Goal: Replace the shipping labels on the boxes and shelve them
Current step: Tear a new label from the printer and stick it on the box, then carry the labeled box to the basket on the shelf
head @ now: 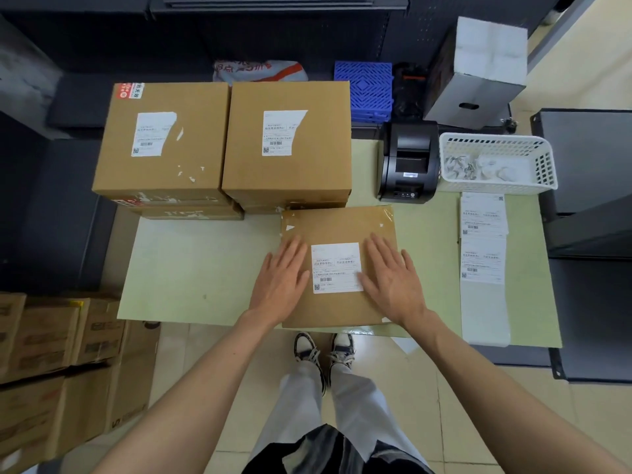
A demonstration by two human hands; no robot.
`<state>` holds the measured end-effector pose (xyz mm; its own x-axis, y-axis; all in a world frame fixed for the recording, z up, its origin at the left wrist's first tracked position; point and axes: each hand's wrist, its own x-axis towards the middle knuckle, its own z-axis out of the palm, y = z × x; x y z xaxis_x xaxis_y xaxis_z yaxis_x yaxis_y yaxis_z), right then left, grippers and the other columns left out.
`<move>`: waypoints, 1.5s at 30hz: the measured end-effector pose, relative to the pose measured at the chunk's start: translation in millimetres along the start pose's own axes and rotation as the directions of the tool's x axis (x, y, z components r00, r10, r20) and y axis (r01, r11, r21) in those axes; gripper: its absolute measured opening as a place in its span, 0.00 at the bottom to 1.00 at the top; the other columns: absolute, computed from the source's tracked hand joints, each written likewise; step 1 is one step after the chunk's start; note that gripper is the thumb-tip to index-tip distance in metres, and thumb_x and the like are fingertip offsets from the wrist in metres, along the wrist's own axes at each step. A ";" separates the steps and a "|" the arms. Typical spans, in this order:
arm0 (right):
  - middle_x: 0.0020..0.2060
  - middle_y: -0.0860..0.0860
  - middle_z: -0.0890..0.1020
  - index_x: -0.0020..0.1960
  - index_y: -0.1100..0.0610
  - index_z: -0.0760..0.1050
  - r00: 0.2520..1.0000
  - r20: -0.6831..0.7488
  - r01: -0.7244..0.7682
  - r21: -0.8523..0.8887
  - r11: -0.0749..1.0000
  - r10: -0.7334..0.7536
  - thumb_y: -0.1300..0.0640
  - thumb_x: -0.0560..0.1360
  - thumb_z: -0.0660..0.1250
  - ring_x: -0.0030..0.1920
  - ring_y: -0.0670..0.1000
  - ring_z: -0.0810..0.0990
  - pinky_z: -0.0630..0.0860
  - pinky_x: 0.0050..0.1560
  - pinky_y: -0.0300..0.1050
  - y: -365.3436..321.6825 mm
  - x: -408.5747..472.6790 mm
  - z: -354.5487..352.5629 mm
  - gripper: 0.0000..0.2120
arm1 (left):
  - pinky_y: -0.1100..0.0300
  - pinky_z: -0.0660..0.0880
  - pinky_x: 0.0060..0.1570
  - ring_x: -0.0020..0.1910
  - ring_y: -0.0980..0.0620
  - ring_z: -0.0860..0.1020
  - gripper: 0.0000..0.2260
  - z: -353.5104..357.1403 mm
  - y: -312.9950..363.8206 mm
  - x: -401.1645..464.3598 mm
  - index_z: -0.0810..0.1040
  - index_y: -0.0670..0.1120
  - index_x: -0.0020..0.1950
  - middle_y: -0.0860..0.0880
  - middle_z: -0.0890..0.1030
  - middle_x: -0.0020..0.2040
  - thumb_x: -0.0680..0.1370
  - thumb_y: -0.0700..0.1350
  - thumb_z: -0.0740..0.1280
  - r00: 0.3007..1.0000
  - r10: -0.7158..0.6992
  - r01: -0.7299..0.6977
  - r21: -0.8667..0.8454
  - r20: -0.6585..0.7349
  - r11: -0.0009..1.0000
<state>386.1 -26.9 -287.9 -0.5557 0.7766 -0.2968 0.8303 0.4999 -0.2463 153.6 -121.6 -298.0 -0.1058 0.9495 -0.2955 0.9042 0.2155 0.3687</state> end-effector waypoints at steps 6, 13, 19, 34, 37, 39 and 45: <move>0.72 0.57 0.67 0.75 0.59 0.59 0.908 0.105 -0.399 0.512 0.761 0.405 0.40 0.77 0.64 0.69 0.58 0.69 0.67 0.67 0.54 7.1 -8.0 -5.4 0.35 | 0.46 0.65 0.74 0.77 0.47 0.64 0.39 4.0 -3.8 -6.4 0.52 0.54 0.83 0.49 0.61 0.81 0.78 0.58 0.70 0.826 -0.501 0.514 -0.711 0.260 0.479; 0.61 0.50 0.78 0.71 0.53 0.67 0.818 0.316 -0.502 0.801 0.327 0.480 0.48 0.76 0.69 0.57 0.52 0.78 0.75 0.58 0.47 10.5 -5.6 10.8 0.26 | 0.52 0.75 0.63 0.63 0.51 0.77 0.29 20.3 -5.5 -6.6 0.65 0.55 0.78 0.54 0.78 0.67 0.79 0.55 0.70 0.830 -0.459 0.497 -0.793 0.316 0.354; 0.58 0.50 0.79 0.69 0.53 0.69 0.837 0.290 -0.469 0.816 0.337 0.463 0.48 0.76 0.69 0.55 0.52 0.79 0.78 0.56 0.50 5.0 -6.9 6.5 0.24 | 0.47 0.75 0.66 0.63 0.51 0.77 0.25 12.6 -9.3 -14.3 0.69 0.57 0.75 0.56 0.79 0.64 0.79 0.55 0.70 0.835 -0.451 0.489 -0.802 0.317 0.342; 0.49 0.48 0.77 0.64 0.55 0.71 0.968 0.249 -0.200 0.677 0.708 0.035 0.43 0.75 0.69 0.47 0.52 0.77 0.75 0.48 0.47 -162.5 3.2 -46.3 0.23 | 0.67 0.78 0.45 0.52 0.58 0.82 0.16 -88.3 -57.7 -188.3 0.75 0.57 0.66 0.55 0.83 0.57 0.80 0.49 0.70 0.635 -0.766 0.362 -0.915 0.104 0.175; 0.49 0.48 0.78 0.61 0.53 0.71 0.973 0.216 -0.076 0.637 0.767 -0.083 0.42 0.74 0.69 0.48 0.52 0.78 0.77 0.51 0.50 -223.8 9.9 -62.4 0.22 | 0.63 0.78 0.48 0.52 0.58 0.82 0.16 -109.6 -79.0 -235.3 0.76 0.57 0.66 0.57 0.83 0.56 0.79 0.52 0.71 0.548 -0.836 0.328 -0.928 0.033 0.179; 0.52 0.49 0.81 0.62 0.53 0.73 0.967 0.159 0.053 0.631 0.774 -0.196 0.41 0.73 0.69 0.51 0.53 0.80 0.78 0.53 0.52 -271.7 13.8 -77.0 0.23 | 0.59 0.78 0.54 0.53 0.58 0.82 0.16 -128.8 -98.8 -265.6 0.77 0.56 0.66 0.55 0.84 0.57 0.79 0.53 0.71 0.492 -0.869 0.289 -0.932 -0.052 0.219; 0.50 0.48 0.82 0.57 0.50 0.74 0.886 0.026 0.344 0.633 0.694 -0.463 0.39 0.72 0.69 0.47 0.51 0.81 0.79 0.50 0.53 -429.9 7.8 -135.5 0.20 | 0.52 0.78 0.59 0.56 0.58 0.80 0.20 -213.2 -153.0 -363.0 0.73 0.58 0.71 0.61 0.81 0.59 0.79 0.57 0.68 0.311 -0.909 0.144 -0.932 -0.276 0.332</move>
<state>30.6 -183.8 -59.3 -0.8779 0.4465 -0.1730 0.3576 0.3711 -0.8569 -34.6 -450.6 -59.3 -0.9693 0.1625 -0.1845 -0.1010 0.4210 0.9014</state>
